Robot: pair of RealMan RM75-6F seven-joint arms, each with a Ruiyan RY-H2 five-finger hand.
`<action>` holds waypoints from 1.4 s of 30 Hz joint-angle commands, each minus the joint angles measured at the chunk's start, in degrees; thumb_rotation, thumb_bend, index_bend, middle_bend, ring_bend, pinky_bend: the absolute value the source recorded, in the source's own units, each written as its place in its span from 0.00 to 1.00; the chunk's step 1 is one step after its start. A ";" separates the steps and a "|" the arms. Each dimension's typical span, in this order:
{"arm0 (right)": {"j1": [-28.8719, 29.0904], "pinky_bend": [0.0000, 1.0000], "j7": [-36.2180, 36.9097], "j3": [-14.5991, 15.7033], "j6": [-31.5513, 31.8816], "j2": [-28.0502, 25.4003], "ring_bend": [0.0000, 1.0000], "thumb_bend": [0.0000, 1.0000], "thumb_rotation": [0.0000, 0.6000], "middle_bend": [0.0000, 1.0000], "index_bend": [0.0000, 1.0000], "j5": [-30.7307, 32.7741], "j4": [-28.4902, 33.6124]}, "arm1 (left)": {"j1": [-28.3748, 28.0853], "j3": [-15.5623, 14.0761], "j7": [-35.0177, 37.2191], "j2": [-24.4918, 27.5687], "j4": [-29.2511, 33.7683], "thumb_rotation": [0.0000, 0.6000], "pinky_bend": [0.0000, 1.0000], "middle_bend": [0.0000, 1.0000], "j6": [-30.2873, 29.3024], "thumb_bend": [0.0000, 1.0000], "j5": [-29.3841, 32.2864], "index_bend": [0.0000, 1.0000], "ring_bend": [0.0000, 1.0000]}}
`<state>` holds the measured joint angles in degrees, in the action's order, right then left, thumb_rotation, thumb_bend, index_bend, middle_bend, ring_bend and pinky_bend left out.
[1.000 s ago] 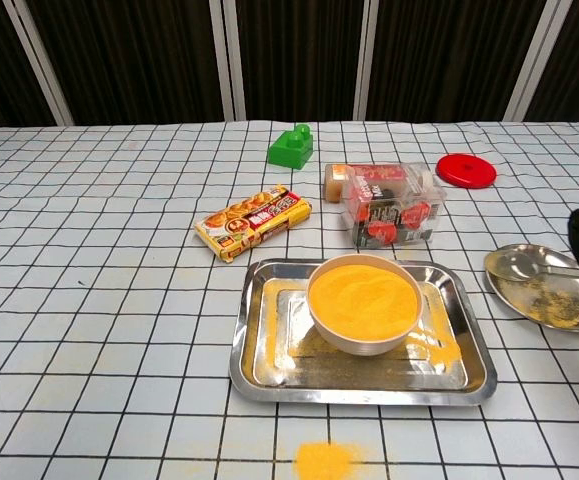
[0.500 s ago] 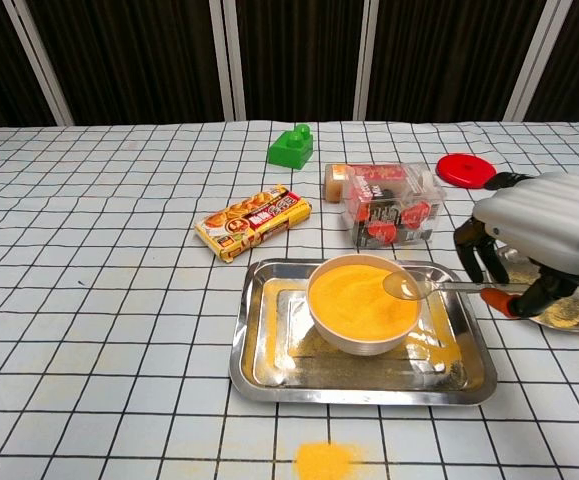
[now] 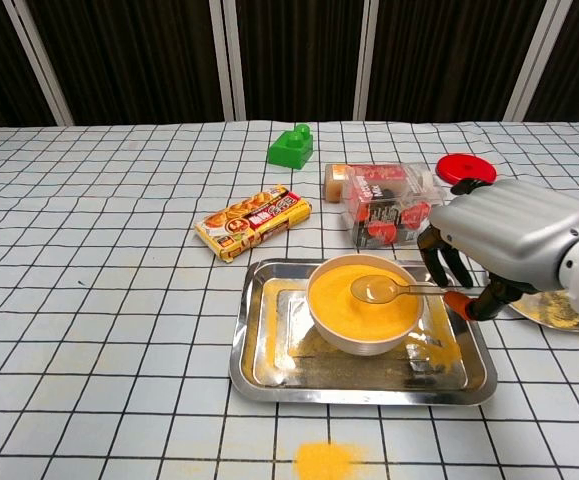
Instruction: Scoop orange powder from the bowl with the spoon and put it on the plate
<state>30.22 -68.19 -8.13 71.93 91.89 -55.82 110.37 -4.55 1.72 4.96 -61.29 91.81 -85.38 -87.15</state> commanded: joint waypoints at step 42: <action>2.23 0.00 2.12 2.01 6.06 2.59 0.32 0.63 1.00 0.51 0.52 -0.41 -1.55 | 0.03 0.19 -0.47 -0.16 0.30 1.00 0.00 0.00 -0.15 0.00 0.41 0.00 0.00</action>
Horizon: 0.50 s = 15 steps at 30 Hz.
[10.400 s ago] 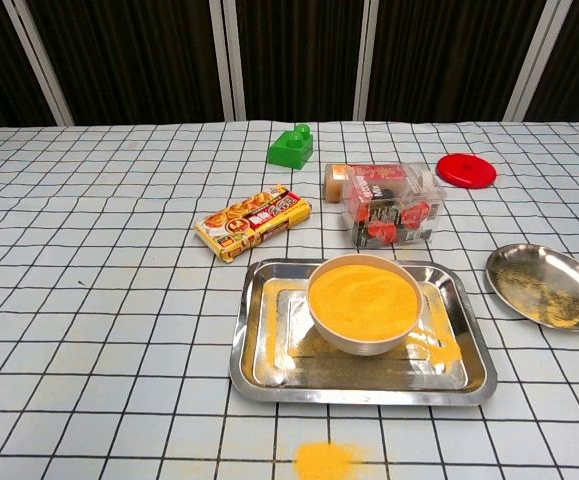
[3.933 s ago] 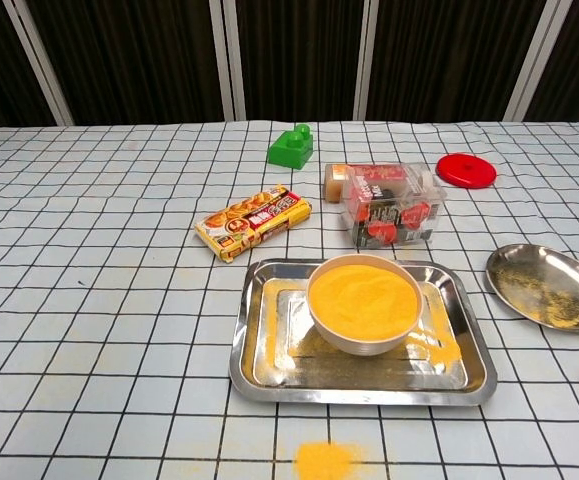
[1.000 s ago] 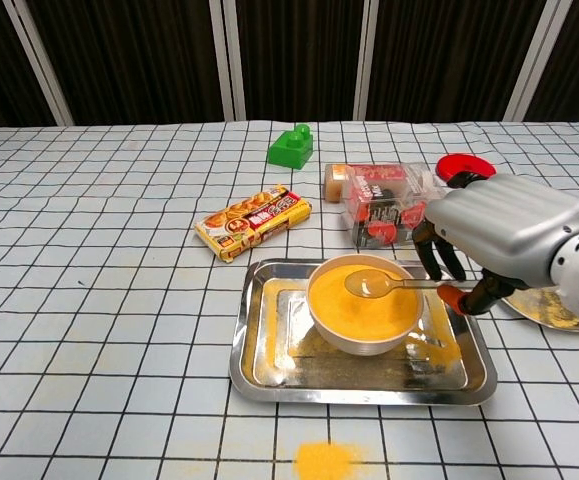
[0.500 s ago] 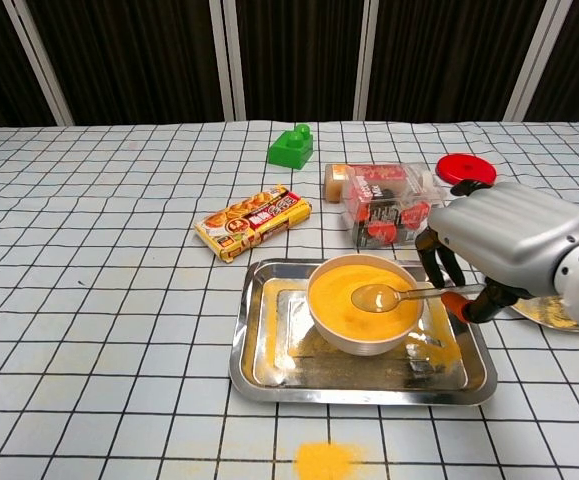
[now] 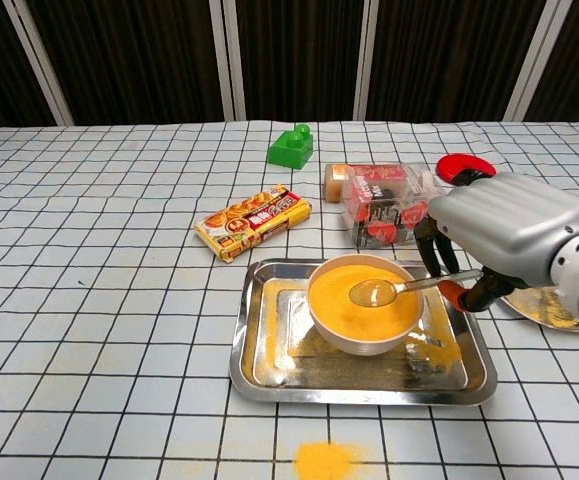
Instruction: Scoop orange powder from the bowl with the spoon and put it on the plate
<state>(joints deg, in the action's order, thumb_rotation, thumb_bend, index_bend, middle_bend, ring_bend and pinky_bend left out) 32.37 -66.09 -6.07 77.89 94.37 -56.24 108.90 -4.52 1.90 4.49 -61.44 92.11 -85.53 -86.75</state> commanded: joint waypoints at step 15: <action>0.77 0.00 -0.27 -0.10 1.55 1.69 0.31 0.59 1.00 0.47 0.46 0.16 -1.56 | 0.00 0.04 0.11 0.09 0.11 1.00 0.00 0.00 0.00 0.00 0.07 0.00 0.00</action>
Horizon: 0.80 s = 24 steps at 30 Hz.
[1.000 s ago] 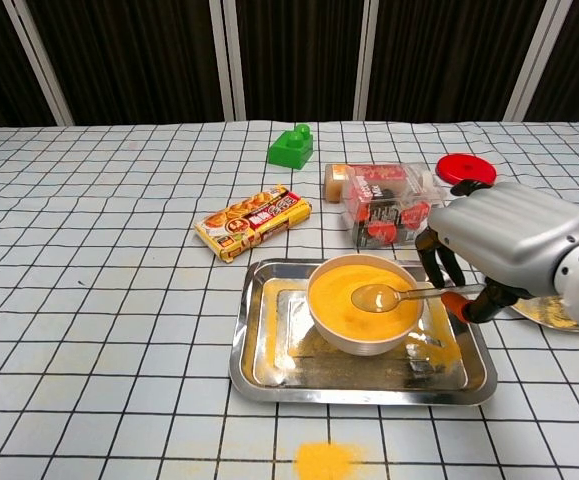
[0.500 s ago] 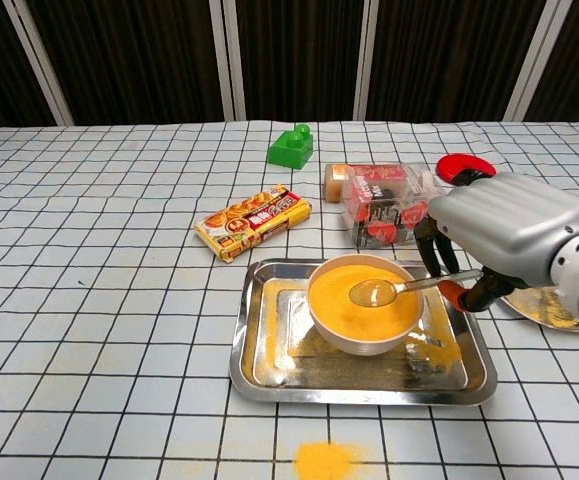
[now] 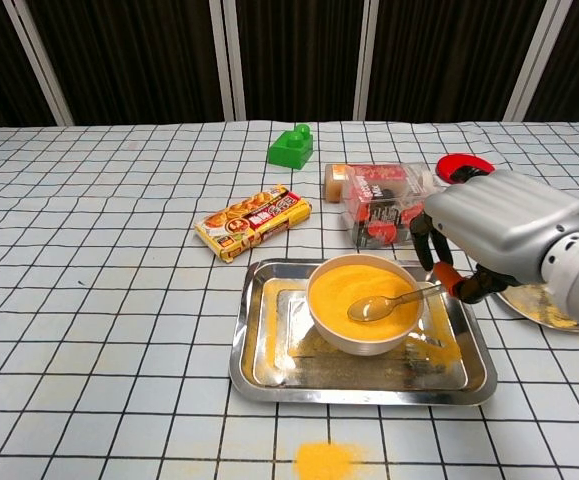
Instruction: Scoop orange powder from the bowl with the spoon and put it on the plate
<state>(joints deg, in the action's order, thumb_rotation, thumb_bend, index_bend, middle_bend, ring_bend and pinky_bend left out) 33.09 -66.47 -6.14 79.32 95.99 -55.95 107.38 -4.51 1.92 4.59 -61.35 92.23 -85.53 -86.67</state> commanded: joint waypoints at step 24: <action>-1.55 0.00 -1.72 5.26 1.16 -4.00 0.06 0.68 1.00 0.22 0.29 0.94 3.48 | -0.02 -0.07 -0.17 0.03 0.19 1.00 0.00 0.00 0.17 0.00 0.09 0.00 0.00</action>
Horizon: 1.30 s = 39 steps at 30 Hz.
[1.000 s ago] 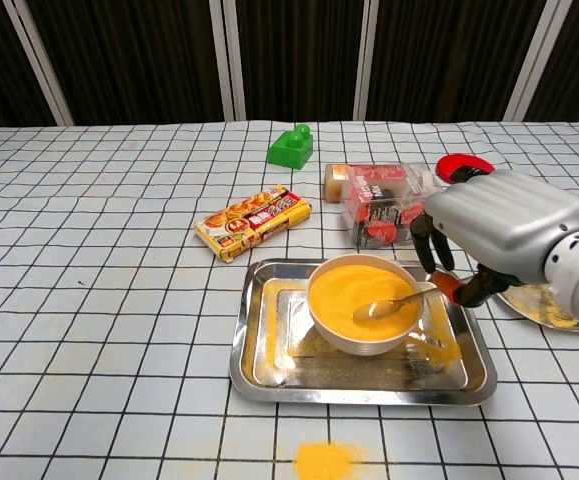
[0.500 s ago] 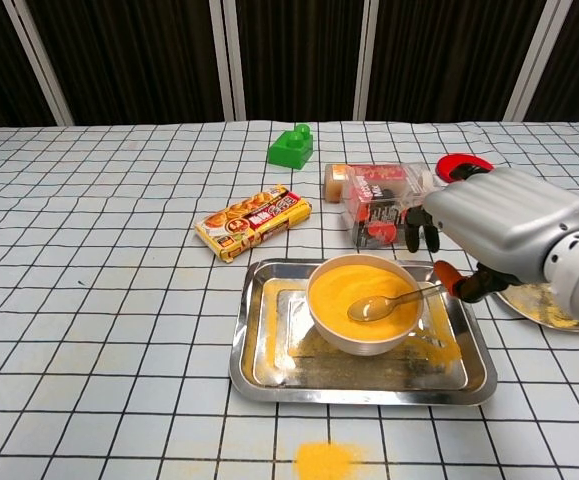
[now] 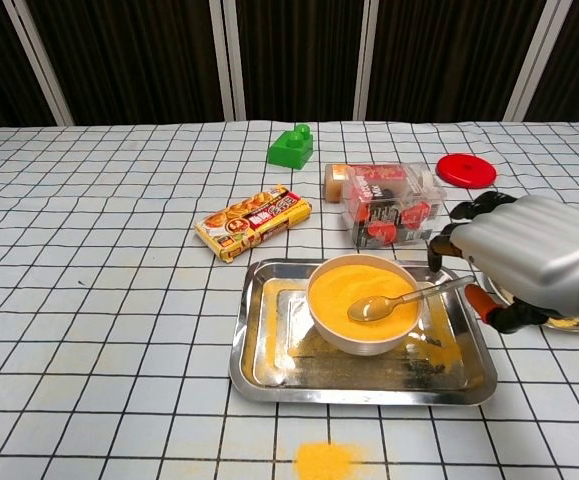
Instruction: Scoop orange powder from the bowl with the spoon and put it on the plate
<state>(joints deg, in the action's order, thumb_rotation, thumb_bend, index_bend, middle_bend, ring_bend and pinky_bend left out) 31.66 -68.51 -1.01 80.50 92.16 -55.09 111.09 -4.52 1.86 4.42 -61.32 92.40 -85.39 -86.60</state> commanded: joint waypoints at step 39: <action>-1.78 0.00 4.35 3.78 -0.20 -1.63 0.13 0.58 1.00 0.40 0.29 -6.25 0.07 | -0.11 0.04 0.27 0.14 0.47 1.00 0.00 0.00 0.56 0.01 0.51 0.00 0.00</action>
<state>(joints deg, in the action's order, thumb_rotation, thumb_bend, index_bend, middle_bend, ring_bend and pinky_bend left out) 29.93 -64.27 2.68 80.36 90.45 -61.17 111.34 -4.63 1.90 4.69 -61.18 92.87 -84.83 -86.09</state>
